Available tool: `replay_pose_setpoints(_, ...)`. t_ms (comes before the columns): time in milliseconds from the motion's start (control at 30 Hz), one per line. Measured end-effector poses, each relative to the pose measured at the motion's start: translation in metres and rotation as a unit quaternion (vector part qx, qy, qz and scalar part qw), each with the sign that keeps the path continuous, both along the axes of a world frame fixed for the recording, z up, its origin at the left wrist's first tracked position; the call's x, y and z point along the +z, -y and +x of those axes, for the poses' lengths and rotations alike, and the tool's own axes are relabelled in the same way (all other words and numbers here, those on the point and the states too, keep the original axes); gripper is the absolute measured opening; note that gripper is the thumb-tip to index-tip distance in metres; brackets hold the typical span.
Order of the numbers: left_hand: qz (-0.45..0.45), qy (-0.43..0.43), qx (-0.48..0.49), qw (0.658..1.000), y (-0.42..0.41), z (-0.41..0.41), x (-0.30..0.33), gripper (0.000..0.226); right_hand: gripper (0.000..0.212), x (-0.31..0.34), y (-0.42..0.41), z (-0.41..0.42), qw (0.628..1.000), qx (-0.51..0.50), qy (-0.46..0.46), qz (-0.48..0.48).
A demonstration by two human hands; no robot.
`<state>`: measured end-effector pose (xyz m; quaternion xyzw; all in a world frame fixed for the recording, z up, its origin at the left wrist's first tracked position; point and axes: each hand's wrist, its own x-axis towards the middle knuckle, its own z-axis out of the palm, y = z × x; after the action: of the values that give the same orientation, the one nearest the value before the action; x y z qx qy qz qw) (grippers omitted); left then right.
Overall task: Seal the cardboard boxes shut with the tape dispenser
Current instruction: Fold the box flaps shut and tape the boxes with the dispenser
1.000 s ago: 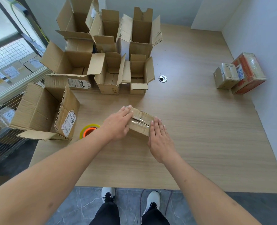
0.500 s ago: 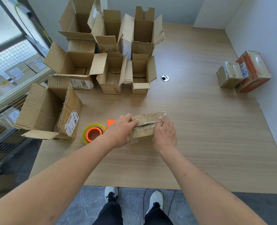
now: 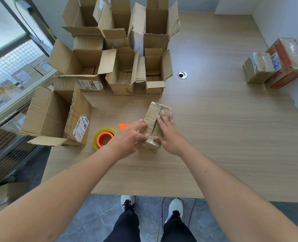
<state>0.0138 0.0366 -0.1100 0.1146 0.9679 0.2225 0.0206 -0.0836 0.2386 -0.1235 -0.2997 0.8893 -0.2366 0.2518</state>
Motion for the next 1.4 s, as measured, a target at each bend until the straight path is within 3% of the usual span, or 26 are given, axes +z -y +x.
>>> replay_pose_setpoints(100,-0.003,-0.011,0.007,1.0,-0.002,0.001,-0.006,0.024,0.076,-0.002,-0.003,0.004,0.997,-0.024,-0.033,-0.062)
replay_pose_setpoints(233,-0.044,-0.052,0.009,0.998,-0.012,-0.001,-0.008,0.02,0.032,-0.006,-0.018,0.021,0.963,-0.11,-0.2,-0.147)
replay_pose_setpoints(300,-0.053,-0.058,0.028,0.997,-0.021,-0.007,-0.01,0.019,0.031,-0.01,-0.024,0.027,0.952,-0.108,-0.237,-0.159)
replay_pose_setpoints(500,-0.042,-0.049,0.071,0.995,-0.043,-0.013,-0.013,0.017,0.015,-0.024,-0.041,0.034,0.964,-0.147,-0.159,-0.153)
replay_pose_setpoints(633,-0.025,-0.048,0.003,0.999,-0.029,-0.015,-0.012,0.016,0.022,-0.021,-0.036,0.041,0.939,-0.253,-0.093,-0.211)
replay_pose_setpoints(700,-0.032,-0.046,-0.034,0.998,-0.018,-0.014,-0.009,0.027,0.028,-0.02,-0.035,0.044,0.922,-0.303,-0.068,-0.229)
replay_pose_setpoints(800,-0.028,-0.039,-0.019,0.999,-0.018,-0.009,-0.012,0.04,0.031,-0.019,-0.03,0.048,0.901,-0.361,-0.037,-0.239)
replay_pose_setpoints(967,-0.009,-0.075,0.023,0.997,-0.03,-0.006,-0.026,0.032,0.033,-0.017,-0.024,0.052,0.877,-0.421,-0.018,-0.23)
replay_pose_setpoints(1233,-0.003,-0.075,0.004,0.997,-0.028,-0.003,-0.026,0.043,0.054,-0.02,-0.025,0.056,0.945,-0.287,-0.15,-0.032)
replay_pose_setpoints(1400,-0.021,-0.086,-0.037,0.995,-0.019,-0.004,-0.021,0.048,0.048,-0.022,-0.025,0.057,0.949,-0.284,-0.125,-0.044)
